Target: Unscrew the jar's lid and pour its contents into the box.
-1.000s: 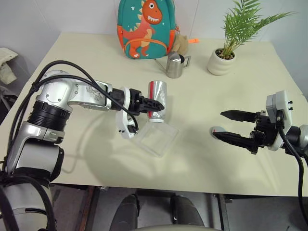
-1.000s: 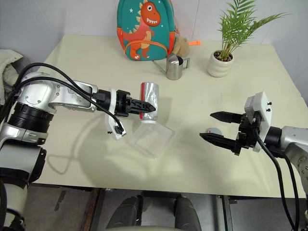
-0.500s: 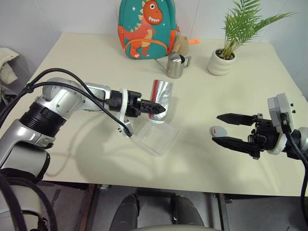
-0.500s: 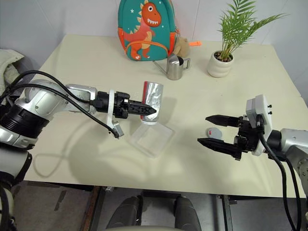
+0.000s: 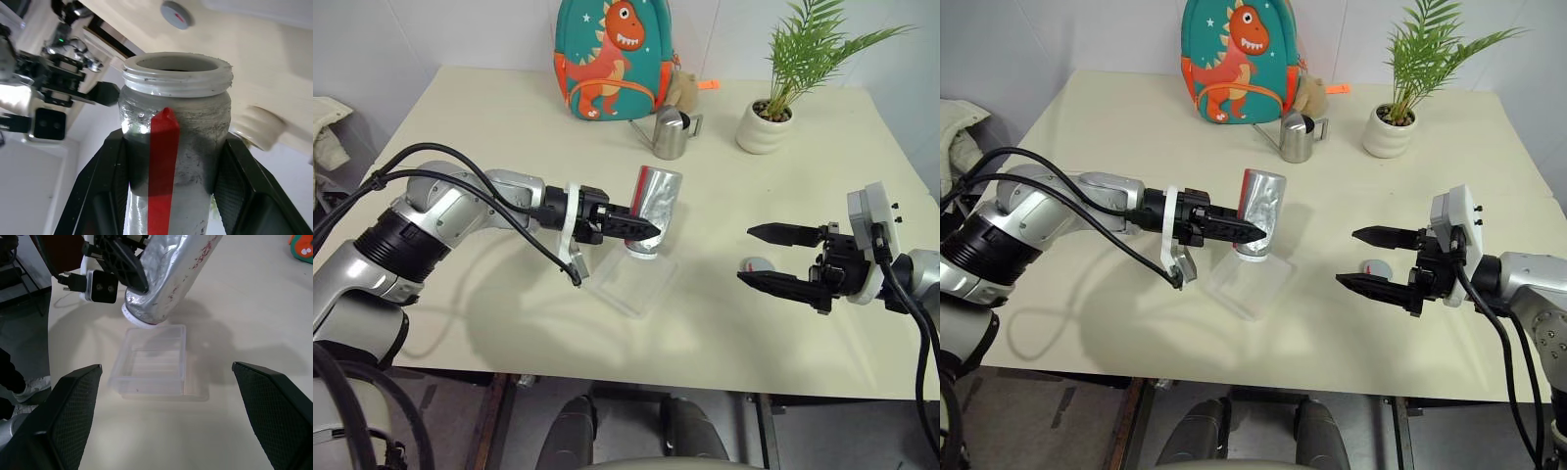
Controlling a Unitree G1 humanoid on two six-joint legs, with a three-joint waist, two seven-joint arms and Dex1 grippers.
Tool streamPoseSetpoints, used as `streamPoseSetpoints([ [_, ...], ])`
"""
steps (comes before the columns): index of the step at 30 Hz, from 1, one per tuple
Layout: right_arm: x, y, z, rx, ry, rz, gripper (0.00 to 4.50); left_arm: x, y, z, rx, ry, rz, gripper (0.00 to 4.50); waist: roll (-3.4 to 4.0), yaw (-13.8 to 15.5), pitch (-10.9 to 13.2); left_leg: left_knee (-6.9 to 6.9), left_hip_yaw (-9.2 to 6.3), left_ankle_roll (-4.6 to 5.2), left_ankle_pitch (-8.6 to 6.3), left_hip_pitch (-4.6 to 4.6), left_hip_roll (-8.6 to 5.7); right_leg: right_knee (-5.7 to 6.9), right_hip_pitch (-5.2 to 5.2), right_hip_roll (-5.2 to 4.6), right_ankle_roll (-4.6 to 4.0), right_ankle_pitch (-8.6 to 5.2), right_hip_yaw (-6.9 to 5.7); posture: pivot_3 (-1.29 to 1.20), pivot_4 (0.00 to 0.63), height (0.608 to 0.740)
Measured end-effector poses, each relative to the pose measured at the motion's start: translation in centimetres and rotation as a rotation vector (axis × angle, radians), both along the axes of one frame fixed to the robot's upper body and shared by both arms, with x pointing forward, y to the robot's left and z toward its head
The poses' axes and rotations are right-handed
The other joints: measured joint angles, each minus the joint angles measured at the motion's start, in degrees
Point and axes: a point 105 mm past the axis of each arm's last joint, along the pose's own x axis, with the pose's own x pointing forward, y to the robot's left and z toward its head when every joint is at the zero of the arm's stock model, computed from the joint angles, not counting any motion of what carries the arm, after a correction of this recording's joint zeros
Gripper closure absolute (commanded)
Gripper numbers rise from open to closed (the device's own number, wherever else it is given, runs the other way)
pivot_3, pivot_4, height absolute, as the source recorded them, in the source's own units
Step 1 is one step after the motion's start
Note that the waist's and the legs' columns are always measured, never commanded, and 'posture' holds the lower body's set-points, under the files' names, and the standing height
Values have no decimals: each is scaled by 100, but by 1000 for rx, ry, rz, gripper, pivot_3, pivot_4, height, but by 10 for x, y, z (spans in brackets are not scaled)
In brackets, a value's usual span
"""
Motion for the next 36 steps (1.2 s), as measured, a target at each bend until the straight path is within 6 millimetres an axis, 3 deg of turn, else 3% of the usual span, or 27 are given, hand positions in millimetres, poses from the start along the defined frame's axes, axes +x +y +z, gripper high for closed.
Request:
streamPoseSetpoints([
  [7,-5,2,-1,13,25,47,15,1,5,1,-7,3,11,2562,0,4,0,14,0,0,0,-1,-1,7,2,0,0,0,0,0,150,740],
  [10,-5,2,-1,13,21,48,15,16,11,11,-142,152,131,2562,0,3,0,22,0,1,0,0,0,15,2,1,0,1,0,0,150,740],
  [16,-2,0,-1,11,14,33,15,47,34,28,-566,612,427,2562,3,-23,-2,29,3,3,-1,0,2,15,4,0,-1,1,2,0,150,740],
  [20,3,-2,-1,8,12,26,15,57,65,34,-951,966,530,2562,4,-90,-2,31,4,4,-1,0,5,22,1,1,-1,1,6,0,150,740],
  [24,9,-2,-2,-1,7,29,15,56,101,41,-1351,1305,503,2562,4,-155,-3,37,2,5,-2,3,5,25,4,1,-1,1,8,0,150,740],
  [28,13,-1,-1,0,5,44,15,52,147,34,-1735,1587,438,2562,4,-165,-3,43,1,5,-2,10,7,36,5,4,-3,2,11,0,150,740],
  [36,18,-1,3,26,-15,94,15,25,186,-1,-2089,1897,441,2562,0,-124,-4,47,-2,5,-2,8,4,25,11,3,-2,6,11,0,150,740],
])
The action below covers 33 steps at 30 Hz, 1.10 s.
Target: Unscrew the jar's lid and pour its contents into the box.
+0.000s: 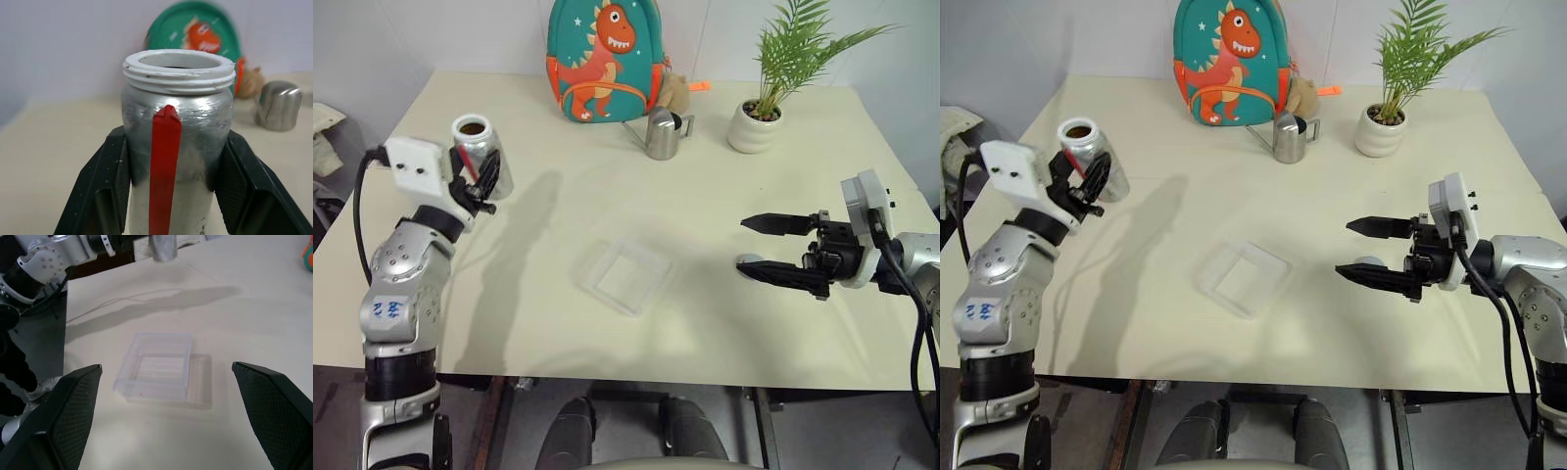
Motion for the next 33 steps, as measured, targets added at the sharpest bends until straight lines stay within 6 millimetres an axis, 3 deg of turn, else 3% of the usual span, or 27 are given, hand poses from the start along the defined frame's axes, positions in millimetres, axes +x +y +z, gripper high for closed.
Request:
streamPoseSetpoints([
  [4,2,2,1,-4,-10,11,15,-10,-4,8,19,-12,-2,2562,0,-12,0,-3,2,-1,0,1,0,-10,2,1,-3,5,2,0,150,740],
  [7,5,1,0,-1,-7,8,15,-11,-18,13,190,-39,-48,2562,0,-9,0,-6,2,-2,1,1,0,-14,1,4,-6,7,2,0,150,740],
  [11,7,0,-1,-4,-4,-3,15,-14,-50,22,629,-141,-156,2562,0,-12,0,-16,11,-3,1,0,0,-27,1,4,-9,8,7,0,150,740],
  [12,8,1,-1,-2,-5,-1,15,-16,-63,23,835,-195,-202,2562,0,-14,0,-20,12,-3,1,0,0,-32,0,4,-9,8,8,0,150,740],
  [15,8,1,-2,-1,-6,-2,15,-15,-86,19,1198,-316,-288,2562,4,-9,-2,-35,19,-2,1,1,2,-45,-3,5,-9,10,13,0,150,740],
  [20,8,5,-5,14,-2,2,15,-18,-137,8,1701,-614,-500,2562,4,2,-2,-45,22,-1,0,-8,0,-58,-7,2,-3,12,16,0,150,740],
  [22,8,7,-5,17,-5,1,15,-19,-148,6,1850,-714,-550,2562,4,-4,-2,-47,25,3,-2,-7,0,-58,-8,2,0,11,19,0,150,740],
  [28,5,10,-9,21,-4,-6,15,-10,-173,13,2077,-968,-590,2562,3,-19,-2,-41,29,6,-3,-8,0,-48,-14,4,6,11,24,0,150,740],
  [33,-2,8,-12,37,9,-2,15,-5,-177,23,2197,-1136,-543,2562,2,-16,-1,-32,33,7,-3,-7,-1,-42,-13,4,12,13,30,0,150,740],
])
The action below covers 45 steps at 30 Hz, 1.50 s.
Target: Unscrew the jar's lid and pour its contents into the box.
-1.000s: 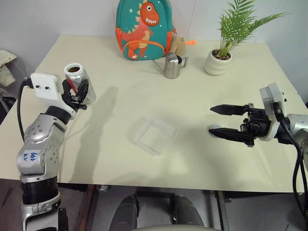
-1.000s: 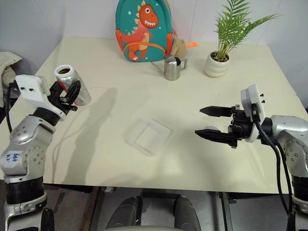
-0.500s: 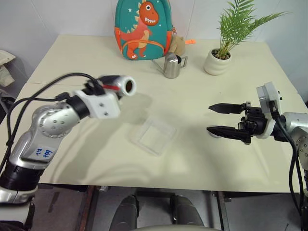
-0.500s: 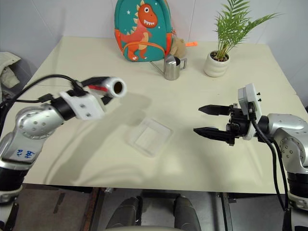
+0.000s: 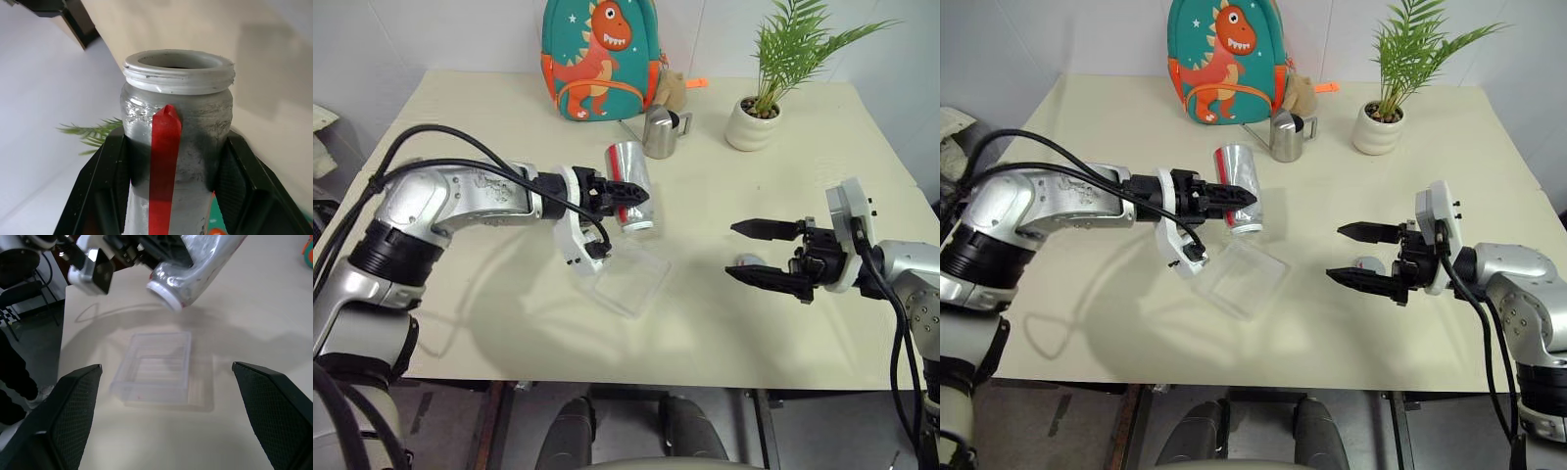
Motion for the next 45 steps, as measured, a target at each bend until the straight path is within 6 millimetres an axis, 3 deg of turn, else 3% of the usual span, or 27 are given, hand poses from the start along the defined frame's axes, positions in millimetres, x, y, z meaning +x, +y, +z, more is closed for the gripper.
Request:
streamPoseSetpoints([
  [6,-9,1,6,27,-22,33,15,-3,-1,12,40,-159,-108,2562,-1,-15,0,14,5,3,-1,3,-1,9,3,0,6,3,8,0,150,740],
  [22,3,4,16,26,-49,29,15,-15,7,-11,161,-260,-288,2562,-1,2,1,25,4,5,0,1,-2,19,3,0,8,5,8,0,150,740],
  [30,10,14,16,30,-55,67,15,-3,0,15,159,-389,-367,2562,-3,2,1,21,5,10,-3,-1,-4,17,2,0,11,5,8,0,150,740],
  [45,15,16,15,48,-63,83,15,-13,-9,17,129,-436,-514,2562,-3,-1,1,23,8,12,-4,-1,-3,23,-2,0,12,4,9,0,150,740],
])
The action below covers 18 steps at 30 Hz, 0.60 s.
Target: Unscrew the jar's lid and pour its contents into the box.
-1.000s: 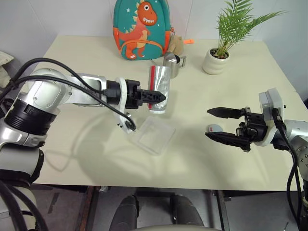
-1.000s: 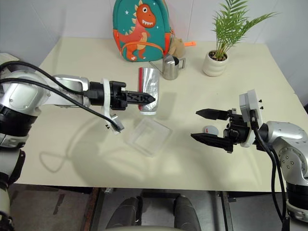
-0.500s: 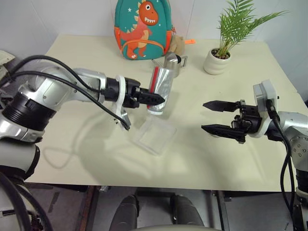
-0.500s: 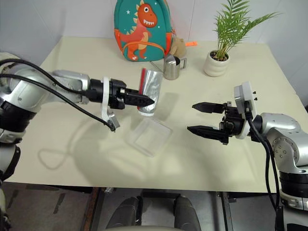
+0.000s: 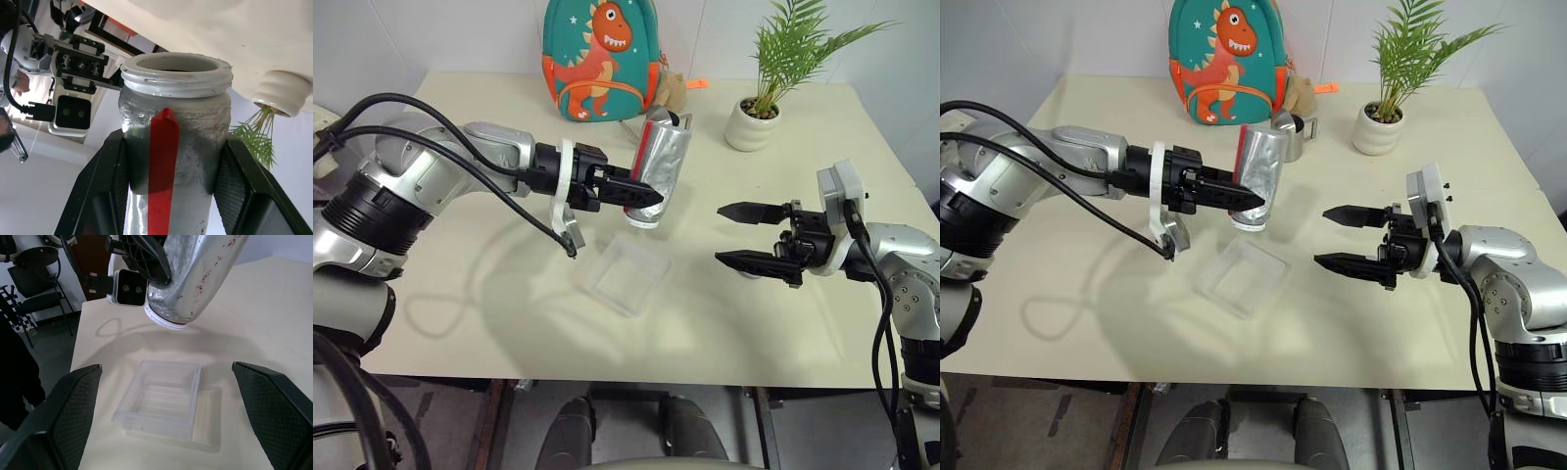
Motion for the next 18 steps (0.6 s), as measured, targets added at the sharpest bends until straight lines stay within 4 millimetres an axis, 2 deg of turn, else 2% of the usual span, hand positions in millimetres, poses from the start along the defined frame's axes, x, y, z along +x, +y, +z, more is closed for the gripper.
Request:
streamPoseSetpoints([
  [3,1,-1,-1,2,4,-2,15,-1,2,-2,7,0,-20,2562,0,-2,0,0,0,0,0,0,0,1,0,0,0,0,0,0,150,740],
  [11,2,-2,1,4,4,1,15,-15,10,8,-54,-54,-177,2562,0,0,0,2,0,0,0,0,0,5,0,-1,0,0,0,0,150,740],
  [18,4,-2,6,-5,-13,3,15,-17,12,12,-79,-100,-241,2562,0,2,0,4,1,0,0,0,-1,5,0,0,0,0,0,0,150,740],
])
